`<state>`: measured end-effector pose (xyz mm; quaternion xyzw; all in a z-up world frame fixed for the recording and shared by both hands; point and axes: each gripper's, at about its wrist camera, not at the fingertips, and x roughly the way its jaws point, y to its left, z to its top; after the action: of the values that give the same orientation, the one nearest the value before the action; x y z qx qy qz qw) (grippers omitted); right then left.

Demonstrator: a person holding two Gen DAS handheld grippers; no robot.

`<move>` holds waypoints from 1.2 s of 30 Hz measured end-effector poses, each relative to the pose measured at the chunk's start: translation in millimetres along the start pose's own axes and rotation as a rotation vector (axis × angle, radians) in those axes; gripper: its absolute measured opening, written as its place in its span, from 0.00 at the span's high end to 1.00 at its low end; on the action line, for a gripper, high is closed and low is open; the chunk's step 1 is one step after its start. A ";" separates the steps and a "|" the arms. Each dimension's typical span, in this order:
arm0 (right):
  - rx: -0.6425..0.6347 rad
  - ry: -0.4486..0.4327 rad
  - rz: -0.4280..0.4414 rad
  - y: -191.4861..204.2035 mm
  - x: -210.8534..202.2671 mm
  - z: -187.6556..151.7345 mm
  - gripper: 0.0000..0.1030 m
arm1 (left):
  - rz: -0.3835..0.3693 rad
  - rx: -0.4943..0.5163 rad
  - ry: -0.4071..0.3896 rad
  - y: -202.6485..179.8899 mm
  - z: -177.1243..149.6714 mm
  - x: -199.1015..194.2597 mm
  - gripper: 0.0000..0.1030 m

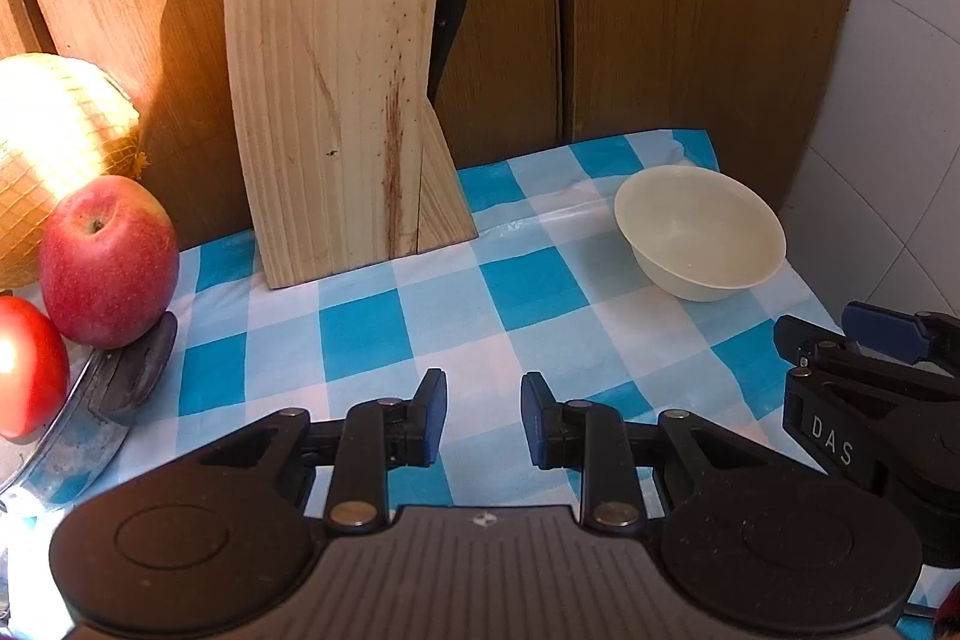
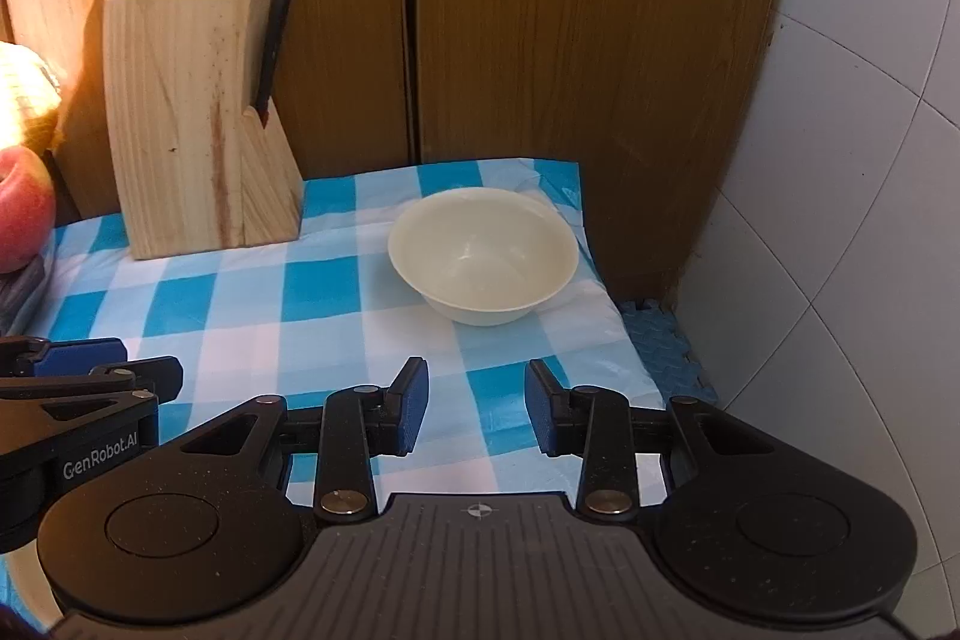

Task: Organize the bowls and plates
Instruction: 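Reach the left gripper to the last cream bowl and grasp its rim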

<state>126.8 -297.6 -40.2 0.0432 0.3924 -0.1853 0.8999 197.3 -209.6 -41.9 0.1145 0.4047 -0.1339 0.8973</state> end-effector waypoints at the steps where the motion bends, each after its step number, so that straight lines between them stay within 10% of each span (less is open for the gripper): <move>1: -0.004 -0.004 -0.015 -3.7 4.5 2.7 0.58 | 0.006 0.008 -0.002 -4.5 3.9 5.1 0.79; 36: 0.066 -0.033 -0.009 -41.6 85.1 54.4 0.58 | -0.047 -0.037 0.004 -40.0 59.5 75.8 0.79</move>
<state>202.1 -373.8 -61.4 0.0679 0.3713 -0.2027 0.9036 273.5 -277.0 -64.7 0.0887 0.4116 -0.1474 0.8950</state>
